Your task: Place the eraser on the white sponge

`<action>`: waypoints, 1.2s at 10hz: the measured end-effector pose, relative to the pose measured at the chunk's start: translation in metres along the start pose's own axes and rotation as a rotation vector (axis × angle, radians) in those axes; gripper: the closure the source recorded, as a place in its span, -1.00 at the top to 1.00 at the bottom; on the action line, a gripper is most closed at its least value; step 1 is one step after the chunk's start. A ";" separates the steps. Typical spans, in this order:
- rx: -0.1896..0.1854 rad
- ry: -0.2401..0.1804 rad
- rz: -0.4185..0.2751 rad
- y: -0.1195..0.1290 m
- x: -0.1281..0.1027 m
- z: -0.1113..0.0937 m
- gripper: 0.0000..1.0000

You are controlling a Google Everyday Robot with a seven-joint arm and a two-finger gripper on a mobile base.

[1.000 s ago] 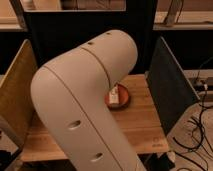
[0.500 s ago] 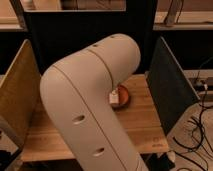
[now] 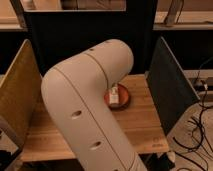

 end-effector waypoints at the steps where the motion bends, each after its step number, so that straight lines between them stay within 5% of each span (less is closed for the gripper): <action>1: 0.000 0.010 -0.003 -0.001 -0.002 0.006 0.60; 7: 0.005 0.041 0.077 -0.023 -0.003 0.031 0.55; 12: 0.009 0.016 0.087 -0.031 -0.003 0.026 -0.38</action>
